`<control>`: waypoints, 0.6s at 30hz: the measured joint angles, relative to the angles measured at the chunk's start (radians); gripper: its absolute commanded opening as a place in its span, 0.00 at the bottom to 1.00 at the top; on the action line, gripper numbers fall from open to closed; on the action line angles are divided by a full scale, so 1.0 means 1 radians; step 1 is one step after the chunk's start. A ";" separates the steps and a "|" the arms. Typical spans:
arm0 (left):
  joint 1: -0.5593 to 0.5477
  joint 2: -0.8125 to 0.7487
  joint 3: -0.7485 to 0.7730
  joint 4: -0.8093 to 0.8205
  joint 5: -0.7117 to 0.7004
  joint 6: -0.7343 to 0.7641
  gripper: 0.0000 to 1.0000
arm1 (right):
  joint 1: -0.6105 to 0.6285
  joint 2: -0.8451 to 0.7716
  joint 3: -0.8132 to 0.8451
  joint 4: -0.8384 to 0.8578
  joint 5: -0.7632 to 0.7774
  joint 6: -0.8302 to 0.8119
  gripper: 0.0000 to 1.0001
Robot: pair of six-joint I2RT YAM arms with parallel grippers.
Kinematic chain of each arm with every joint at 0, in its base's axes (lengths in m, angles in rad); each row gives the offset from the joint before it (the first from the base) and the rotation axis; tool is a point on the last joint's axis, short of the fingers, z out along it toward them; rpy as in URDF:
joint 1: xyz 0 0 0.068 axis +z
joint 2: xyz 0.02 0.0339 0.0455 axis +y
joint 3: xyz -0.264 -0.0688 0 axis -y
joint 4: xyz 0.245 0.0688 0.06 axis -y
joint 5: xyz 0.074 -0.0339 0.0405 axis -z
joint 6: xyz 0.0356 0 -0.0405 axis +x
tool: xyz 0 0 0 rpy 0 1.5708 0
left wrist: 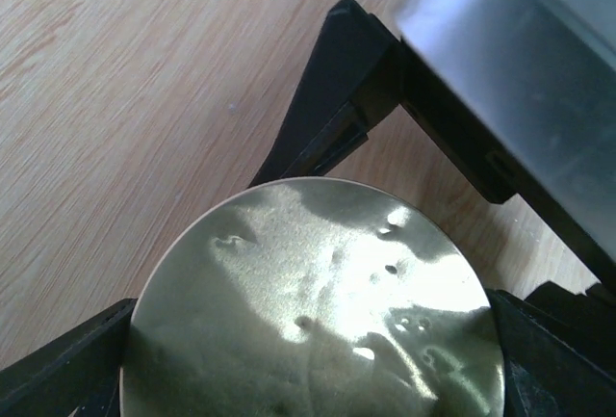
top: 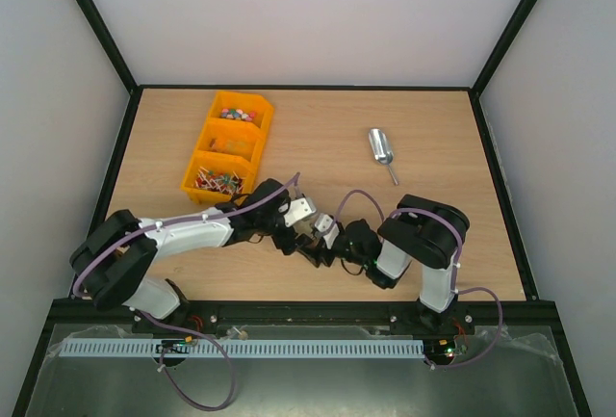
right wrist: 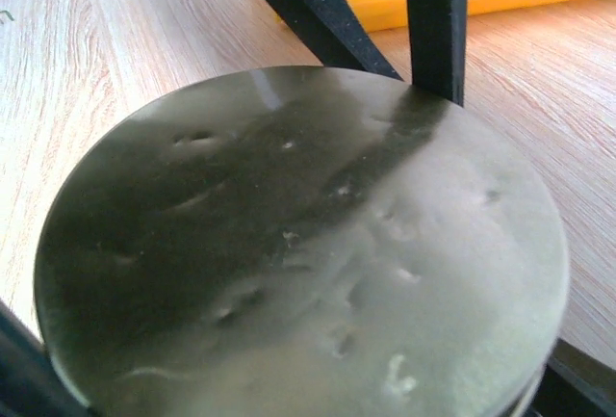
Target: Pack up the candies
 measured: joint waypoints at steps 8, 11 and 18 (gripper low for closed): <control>0.039 0.021 0.051 -0.103 0.140 0.222 0.67 | 0.001 -0.011 -0.045 0.042 -0.034 -0.005 0.41; 0.055 0.024 0.065 -0.138 0.179 0.309 0.66 | 0.001 -0.014 -0.050 0.048 -0.043 -0.017 0.40; 0.072 0.060 0.109 -0.233 0.241 0.530 0.64 | 0.001 -0.015 -0.062 0.048 -0.061 -0.055 0.39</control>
